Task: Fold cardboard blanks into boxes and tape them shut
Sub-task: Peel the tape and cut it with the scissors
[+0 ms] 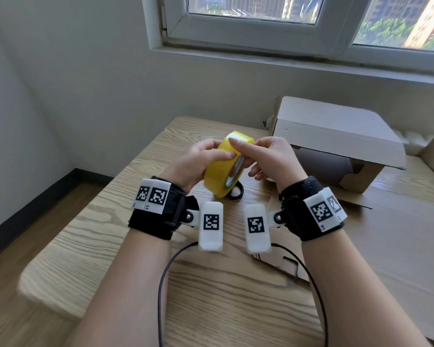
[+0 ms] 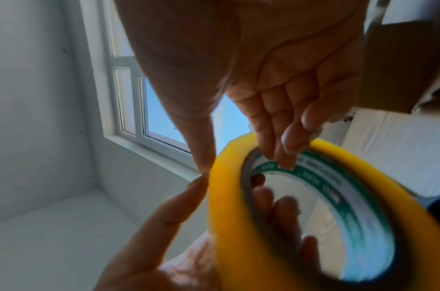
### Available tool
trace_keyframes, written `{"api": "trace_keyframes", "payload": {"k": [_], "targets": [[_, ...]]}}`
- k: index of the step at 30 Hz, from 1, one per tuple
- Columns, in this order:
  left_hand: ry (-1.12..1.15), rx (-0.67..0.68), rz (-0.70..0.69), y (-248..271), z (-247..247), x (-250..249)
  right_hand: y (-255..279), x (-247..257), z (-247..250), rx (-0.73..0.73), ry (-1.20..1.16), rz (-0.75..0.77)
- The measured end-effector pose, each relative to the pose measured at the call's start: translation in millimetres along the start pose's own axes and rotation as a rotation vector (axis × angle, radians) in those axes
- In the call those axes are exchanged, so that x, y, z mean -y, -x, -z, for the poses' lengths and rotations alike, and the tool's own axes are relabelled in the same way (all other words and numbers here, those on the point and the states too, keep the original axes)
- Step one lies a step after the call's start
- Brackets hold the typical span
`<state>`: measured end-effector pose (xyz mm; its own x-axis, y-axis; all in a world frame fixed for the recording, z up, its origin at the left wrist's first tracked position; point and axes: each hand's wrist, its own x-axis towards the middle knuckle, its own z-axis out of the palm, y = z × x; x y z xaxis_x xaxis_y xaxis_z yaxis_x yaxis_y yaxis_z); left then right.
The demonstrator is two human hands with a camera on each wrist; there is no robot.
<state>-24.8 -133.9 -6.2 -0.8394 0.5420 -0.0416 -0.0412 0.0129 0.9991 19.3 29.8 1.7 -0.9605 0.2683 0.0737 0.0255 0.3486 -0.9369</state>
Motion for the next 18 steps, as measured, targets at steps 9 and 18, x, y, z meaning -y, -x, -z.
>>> {"api": "trace_keyframes", "payload": {"k": [9,18], "targets": [[-0.046,-0.167,0.032,-6,3,1,3,1,-8,-0.135,0.405,0.334],[-0.249,-0.543,-0.136,-5,7,-2,19,16,-17,-0.076,0.978,0.682]]}}
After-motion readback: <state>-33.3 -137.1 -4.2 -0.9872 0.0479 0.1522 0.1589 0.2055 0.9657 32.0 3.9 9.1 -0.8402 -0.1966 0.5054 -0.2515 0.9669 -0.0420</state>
